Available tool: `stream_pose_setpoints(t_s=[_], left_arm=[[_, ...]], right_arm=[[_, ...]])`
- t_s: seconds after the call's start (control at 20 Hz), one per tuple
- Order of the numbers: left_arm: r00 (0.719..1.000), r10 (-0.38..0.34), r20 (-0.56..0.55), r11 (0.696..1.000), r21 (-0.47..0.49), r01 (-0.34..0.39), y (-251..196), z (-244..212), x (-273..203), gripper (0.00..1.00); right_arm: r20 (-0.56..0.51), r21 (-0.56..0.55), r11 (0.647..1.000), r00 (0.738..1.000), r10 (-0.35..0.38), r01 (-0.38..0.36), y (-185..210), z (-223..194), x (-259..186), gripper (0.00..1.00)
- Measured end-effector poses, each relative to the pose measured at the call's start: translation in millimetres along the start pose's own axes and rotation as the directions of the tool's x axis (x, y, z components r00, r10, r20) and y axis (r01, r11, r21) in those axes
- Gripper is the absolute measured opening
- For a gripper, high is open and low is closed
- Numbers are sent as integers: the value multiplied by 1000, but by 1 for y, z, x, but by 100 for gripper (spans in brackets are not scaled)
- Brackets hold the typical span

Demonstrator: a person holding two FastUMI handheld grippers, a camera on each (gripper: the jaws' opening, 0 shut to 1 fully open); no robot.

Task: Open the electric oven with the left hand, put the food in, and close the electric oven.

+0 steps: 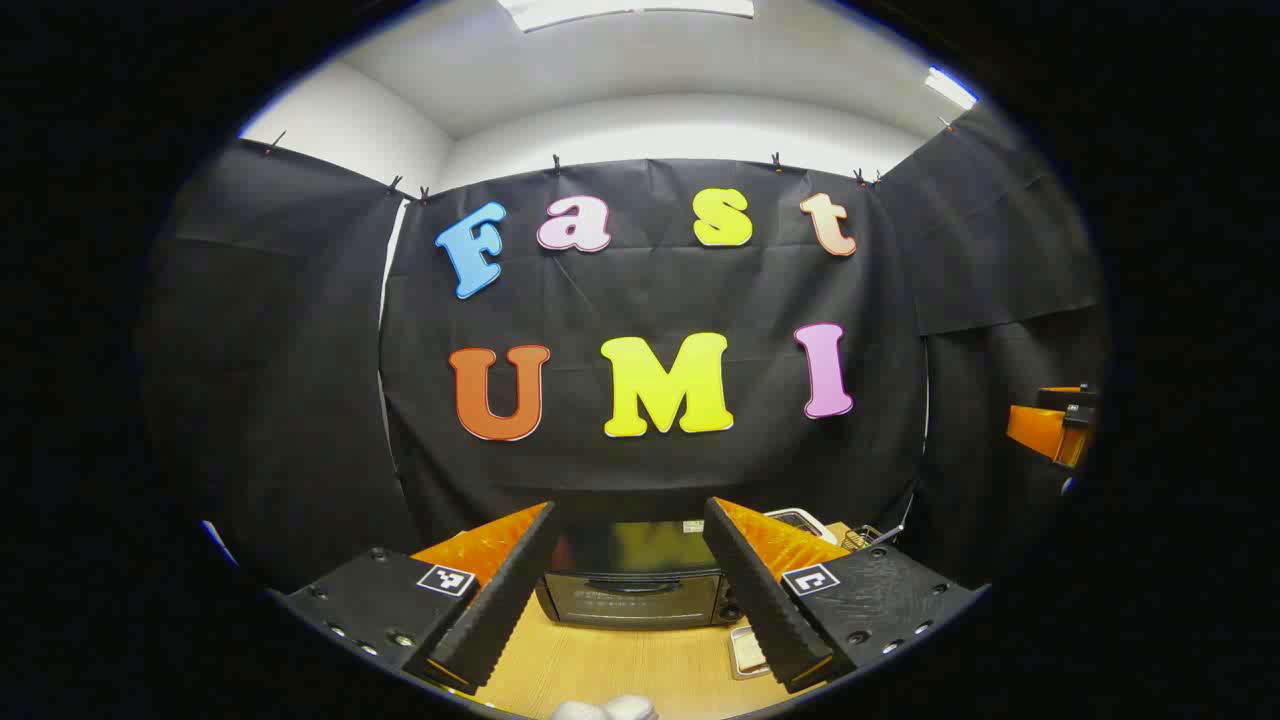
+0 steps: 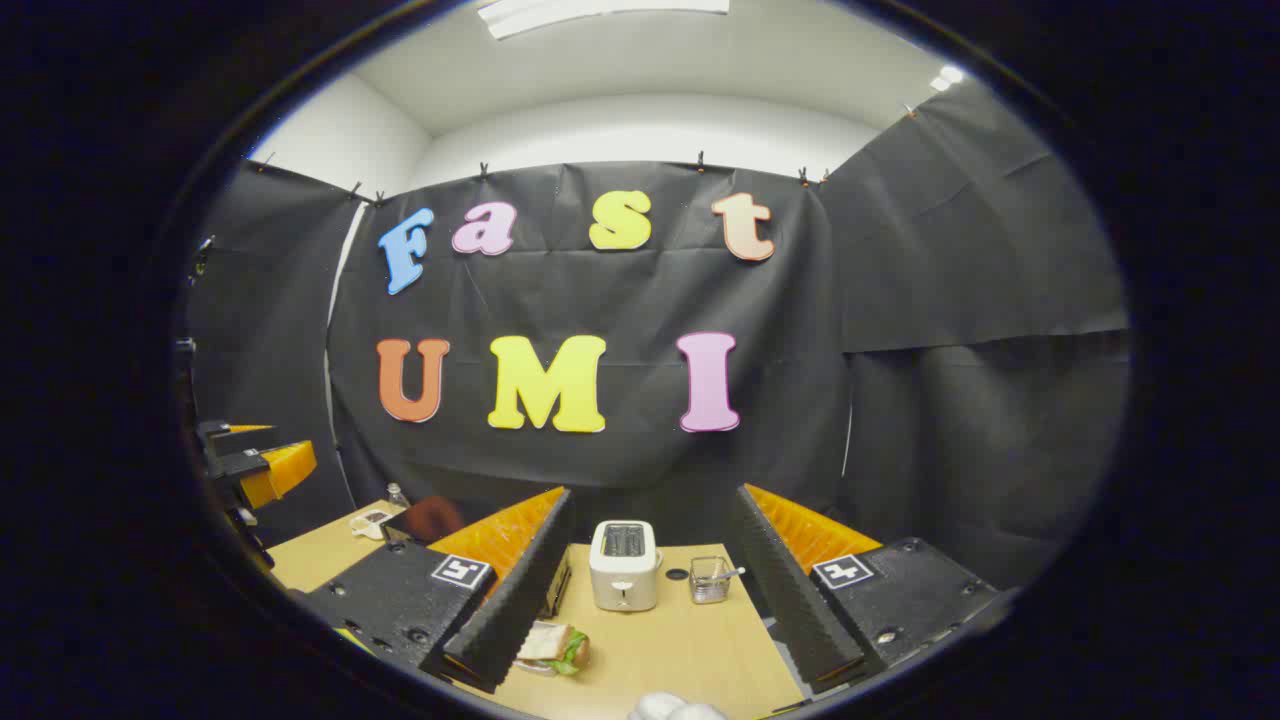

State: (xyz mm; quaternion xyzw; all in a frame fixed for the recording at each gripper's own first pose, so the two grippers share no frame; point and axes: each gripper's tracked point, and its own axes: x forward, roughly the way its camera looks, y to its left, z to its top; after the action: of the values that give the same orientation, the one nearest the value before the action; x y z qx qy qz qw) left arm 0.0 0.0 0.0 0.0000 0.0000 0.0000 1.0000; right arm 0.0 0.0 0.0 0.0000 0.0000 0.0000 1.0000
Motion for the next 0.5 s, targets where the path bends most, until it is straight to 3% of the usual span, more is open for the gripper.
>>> stream_pose_setpoints(t_s=[0.05, 0.5], left_arm=[[1000, 0, -1, 1000, -1, 0, 0, -2, 1, 96], [1000, 8, 0, 1000, 3, -8, 5, -7, 11, 96]], right_arm=[[0, 0, 1000, 1000, -3, 3, 0, 1, 0, 100], [-5, -10, 1000, 1000, 2, -2, 7, -4, 8, 100]])
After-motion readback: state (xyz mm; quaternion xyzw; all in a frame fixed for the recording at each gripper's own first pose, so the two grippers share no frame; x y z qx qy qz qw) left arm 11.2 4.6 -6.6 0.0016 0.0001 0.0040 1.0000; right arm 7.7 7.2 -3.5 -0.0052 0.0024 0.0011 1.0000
